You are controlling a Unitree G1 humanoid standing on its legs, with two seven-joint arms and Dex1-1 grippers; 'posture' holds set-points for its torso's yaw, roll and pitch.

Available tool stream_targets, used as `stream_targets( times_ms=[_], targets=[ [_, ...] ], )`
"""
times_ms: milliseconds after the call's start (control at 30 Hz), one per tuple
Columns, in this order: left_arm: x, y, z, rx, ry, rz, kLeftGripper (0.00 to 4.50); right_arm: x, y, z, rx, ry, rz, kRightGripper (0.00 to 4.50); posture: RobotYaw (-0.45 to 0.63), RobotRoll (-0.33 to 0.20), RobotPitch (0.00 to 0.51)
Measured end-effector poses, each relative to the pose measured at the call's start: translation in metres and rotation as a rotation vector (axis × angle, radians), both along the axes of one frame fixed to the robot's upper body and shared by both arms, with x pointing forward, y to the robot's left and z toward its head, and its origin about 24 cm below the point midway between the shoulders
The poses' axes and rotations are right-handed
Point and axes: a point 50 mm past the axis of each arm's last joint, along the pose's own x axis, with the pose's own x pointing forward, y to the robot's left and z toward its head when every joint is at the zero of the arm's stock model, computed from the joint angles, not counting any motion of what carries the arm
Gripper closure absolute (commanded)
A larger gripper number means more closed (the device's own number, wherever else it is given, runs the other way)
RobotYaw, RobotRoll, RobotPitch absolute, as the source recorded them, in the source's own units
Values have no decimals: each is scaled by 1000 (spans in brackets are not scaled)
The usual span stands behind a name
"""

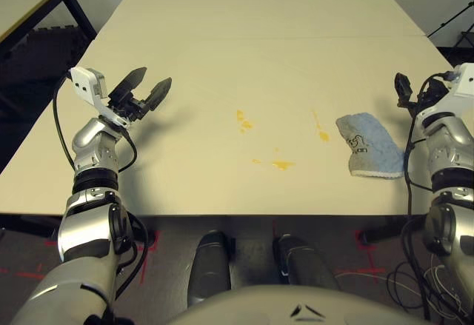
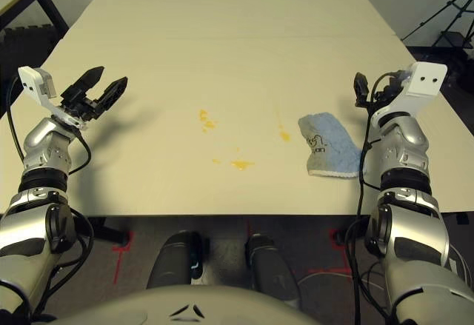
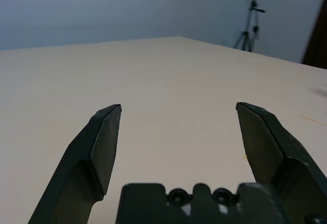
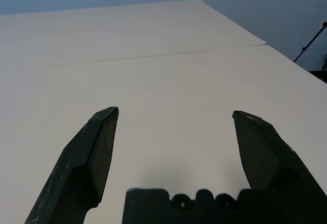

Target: Wipe the water off the table with a rag.

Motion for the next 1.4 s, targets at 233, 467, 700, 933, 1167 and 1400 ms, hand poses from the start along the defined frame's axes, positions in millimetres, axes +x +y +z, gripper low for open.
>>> stream_targets(
  times_ms=[233,467,700,933,1167,1400],
  targets=[
    [-20,-17,-14,197,79,-273,0,4,2,1,2,6,14,48,100,0,114],
    [-30,-22,-20,328,101,-410,0,3,2,0,-8,17,24,48,103,0,122],
    [-33,-25,-20,349,85,-445,0,-3,-12,6,-16,117,160,48,111,0,129],
    [-33,-29,-11,341,59,-462,0,-23,-32,39,-56,269,421,48,112,0,128],
    [-35,-31,-11,347,57,-470,0,-45,-22,20,-17,533,668,48,103,0,126],
    [-38,-33,-18,338,69,-481,0,-54,-9,16,-17,594,756,48,96,0,127]
  ],
)
